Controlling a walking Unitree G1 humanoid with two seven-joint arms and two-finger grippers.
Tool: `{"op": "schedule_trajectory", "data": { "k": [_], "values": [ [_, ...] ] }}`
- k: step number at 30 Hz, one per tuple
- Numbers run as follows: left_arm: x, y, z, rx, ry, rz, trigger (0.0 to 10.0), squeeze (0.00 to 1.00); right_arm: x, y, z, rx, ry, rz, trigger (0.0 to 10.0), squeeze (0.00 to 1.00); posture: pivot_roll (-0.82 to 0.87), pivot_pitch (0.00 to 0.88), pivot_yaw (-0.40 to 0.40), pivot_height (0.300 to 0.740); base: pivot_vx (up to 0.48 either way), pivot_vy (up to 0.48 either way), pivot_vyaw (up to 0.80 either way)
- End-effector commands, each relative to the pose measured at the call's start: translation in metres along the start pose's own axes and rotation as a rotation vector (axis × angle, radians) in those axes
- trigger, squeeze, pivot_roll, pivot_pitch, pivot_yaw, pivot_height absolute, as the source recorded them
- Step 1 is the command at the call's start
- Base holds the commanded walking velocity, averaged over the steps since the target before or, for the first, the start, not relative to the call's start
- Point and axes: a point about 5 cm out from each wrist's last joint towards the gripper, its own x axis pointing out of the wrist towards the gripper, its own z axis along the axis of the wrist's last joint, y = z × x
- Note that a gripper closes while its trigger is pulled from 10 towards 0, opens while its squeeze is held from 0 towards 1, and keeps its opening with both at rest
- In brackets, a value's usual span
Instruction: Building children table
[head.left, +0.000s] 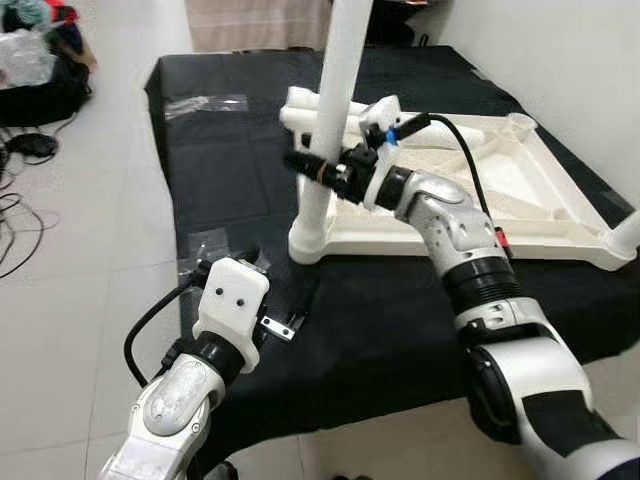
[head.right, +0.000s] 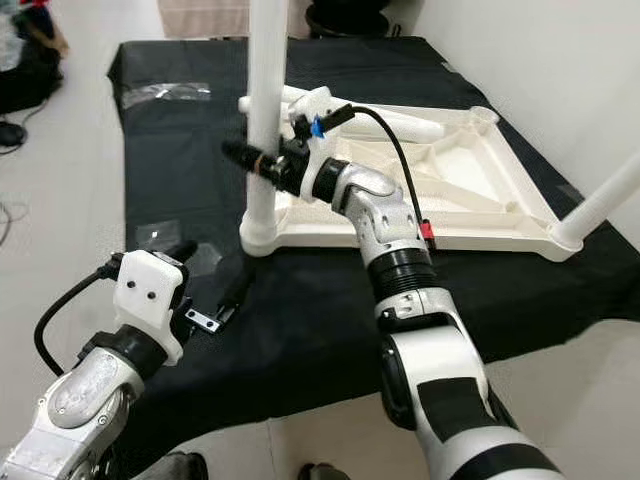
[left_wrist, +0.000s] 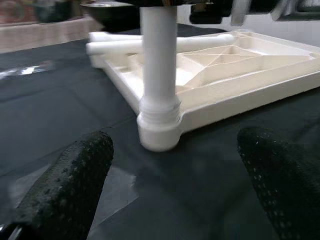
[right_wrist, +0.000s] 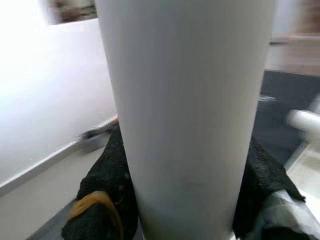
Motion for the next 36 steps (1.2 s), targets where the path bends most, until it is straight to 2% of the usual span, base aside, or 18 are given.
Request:
{"op": "schedule_trajectory", "data": {
  "k": [1,2,5,7,11,14,15,16,19,20,21,24,25,26,30,32,33,36],
  "values": [
    [0.001,-0.002,-0.003,0.002,0.008,-0.008,10.0,0.0,-0.013,-0.026,-0.003,0.011,-0.006,-0.241,0.0,0.0,0.09,0.146,-0.112,0.74,0.0,0.0,0.0],
    [0.001,-0.002,-0.003,0.002,0.008,-0.008,10.0,0.0,-0.013,-0.026,-0.003,0.011,-0.006,-0.241,0.0,0.0,0.09,0.146,-0.112,0.74,0.0,0.0,0.0],
    [0.004,-0.005,-0.002,0.001,-0.003,-0.019,10.0,0.0,-0.046,-0.049,-0.024,-0.035,0.029,-0.818,0.0,0.0,0.09,0.139,-0.114,0.74,0.0,0.0,0.0],
    [0.004,-0.005,-0.002,0.001,-0.003,-0.019,10.0,0.0,-0.046,-0.049,-0.024,-0.035,0.029,-0.818,0.0,0.0,0.09,0.139,-0.114,0.74,0.0,0.0,0.0],
    [0.003,-0.006,-0.002,-0.001,-0.003,-0.016,10.0,0.0,-0.061,-0.046,-0.029,-0.011,0.044,-1.049,0.0,0.0,0.1,0.139,-0.118,0.74,0.0,0.0,0.0],
    [0.002,-0.006,-0.002,-0.002,-0.001,-0.016,10.0,0.0,-0.052,-0.037,-0.034,0.031,0.076,-1.029,0.0,0.0,0.1,0.141,-0.122,0.74,0.0,0.0,0.0],
    [0.002,-0.006,-0.002,-0.002,-0.001,-0.017,10.0,0.0,-0.044,-0.032,-0.037,0.076,0.078,-0.984,6.0,0.0,0.1,0.141,-0.122,0.74,0.0,0.0,0.0],
    [0.002,-0.006,-0.002,-0.002,-0.001,-0.017,10.0,0.0,-0.038,-0.027,-0.035,0.084,0.055,-0.941,10.0,0.0,0.09,0.143,-0.122,0.74,0.0,0.0,0.0],
    [0.003,-0.006,-0.002,-0.003,-0.001,-0.017,10.0,0.0,-0.032,-0.023,-0.032,0.084,0.018,-0.89,10.0,0.0,0.09,0.143,-0.122,0.74,0.0,0.0,0.0],
    [0.003,-0.006,-0.003,-0.002,-0.001,-0.017,10.0,0.0,-0.03,-0.019,-0.028,0.075,-0.019,-0.875,10.0,0.62,0.09,0.143,-0.122,0.74,0.0,0.0,0.0],
    [0.003,-0.006,-0.003,-0.002,-0.002,-0.017,10.0,0.0,-0.031,-0.019,-0.022,0.038,-0.058,-0.882,10.0,1.0,0.09,0.145,-0.122,0.74,0.0,0.0,0.0],
    [0.004,-0.006,-0.003,0.0,-0.003,-0.016,10.0,0.0,-0.036,-0.023,-0.016,-0.023,-0.095,-0.927,10.0,1.0,0.09,0.145,-0.122,0.74,0.0,0.0,0.0],
    [0.004,-0.006,-0.003,0.0,-0.004,-0.017,10.0,0.0,-0.039,-0.027,-0.015,-0.05,-0.083,-0.945,10.0,0.6,0.09,0.145,-0.122,0.74,0.0,0.0,0.0],
    [0.004,-0.005,-0.002,0.0,-0.005,-0.017,10.0,0.0,-0.041,-0.033,-0.014,-0.043,-0.08,-0.945,10.0,0.0,0.09,0.147,-0.122,0.74,0.0,0.0,0.0],
    [0.005,-0.005,-0.002,0.003,-0.006,-0.017,10.0,0.0,-0.037,-0.038,-0.013,0.018,-0.079,-0.846,10.0,0.0,0.09,0.147,-0.122,0.74,0.0,0.0,0.0],
    [0.005,-0.004,-0.002,0.004,-0.005,-0.017,10.0,0.0,-0.021,-0.029,-0.014,0.132,-0.05,-0.549,10.0,0.0,0.09,0.149,-0.119,0.74,0.0,0.0,0.0],
    [0.005,-0.004,-0.002,0.004,-0.005,-0.017,10.0,0.0,-0.021,-0.029,-0.014,0.132,-0.05,-0.549,10.0,0.0,0.09,0.149,-0.119,0.74,0.0,0.0,0.0],
    [0.005,-0.004,-0.003,0.004,-0.004,-0.016,10.0,0.0,-0.015,-0.017,-0.017,0.217,0.002,-0.234,10.0,0.0,0.09,0.149,-0.119,0.74,0.0,0.0,0.0]
  ]
}}
